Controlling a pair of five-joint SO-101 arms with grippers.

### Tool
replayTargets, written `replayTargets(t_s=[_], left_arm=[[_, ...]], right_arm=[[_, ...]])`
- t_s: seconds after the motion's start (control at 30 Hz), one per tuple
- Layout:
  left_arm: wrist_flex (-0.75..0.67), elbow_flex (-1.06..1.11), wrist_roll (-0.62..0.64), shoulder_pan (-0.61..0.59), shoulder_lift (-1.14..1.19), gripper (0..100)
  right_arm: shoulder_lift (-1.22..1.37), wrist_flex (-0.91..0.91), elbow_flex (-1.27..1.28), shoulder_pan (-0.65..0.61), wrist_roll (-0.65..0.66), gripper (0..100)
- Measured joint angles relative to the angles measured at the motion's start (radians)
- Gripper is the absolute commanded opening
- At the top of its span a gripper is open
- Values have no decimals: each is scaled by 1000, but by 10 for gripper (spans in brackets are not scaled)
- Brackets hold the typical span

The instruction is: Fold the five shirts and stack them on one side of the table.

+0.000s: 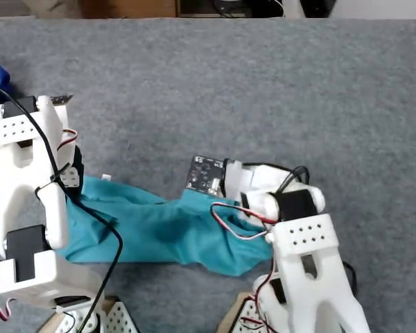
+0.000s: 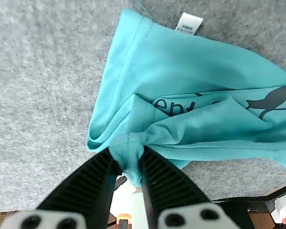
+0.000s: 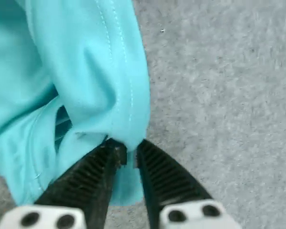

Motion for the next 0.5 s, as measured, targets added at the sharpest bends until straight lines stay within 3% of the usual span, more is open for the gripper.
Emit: replayTargets(t_s=[0.2,0.5], left_arm=[[0,0,0,0,0,19],[0,14,0,0,0,19]], right_arm=[[0,21,-15,80,-11,128],[0,87,-9,71,-55,127]])
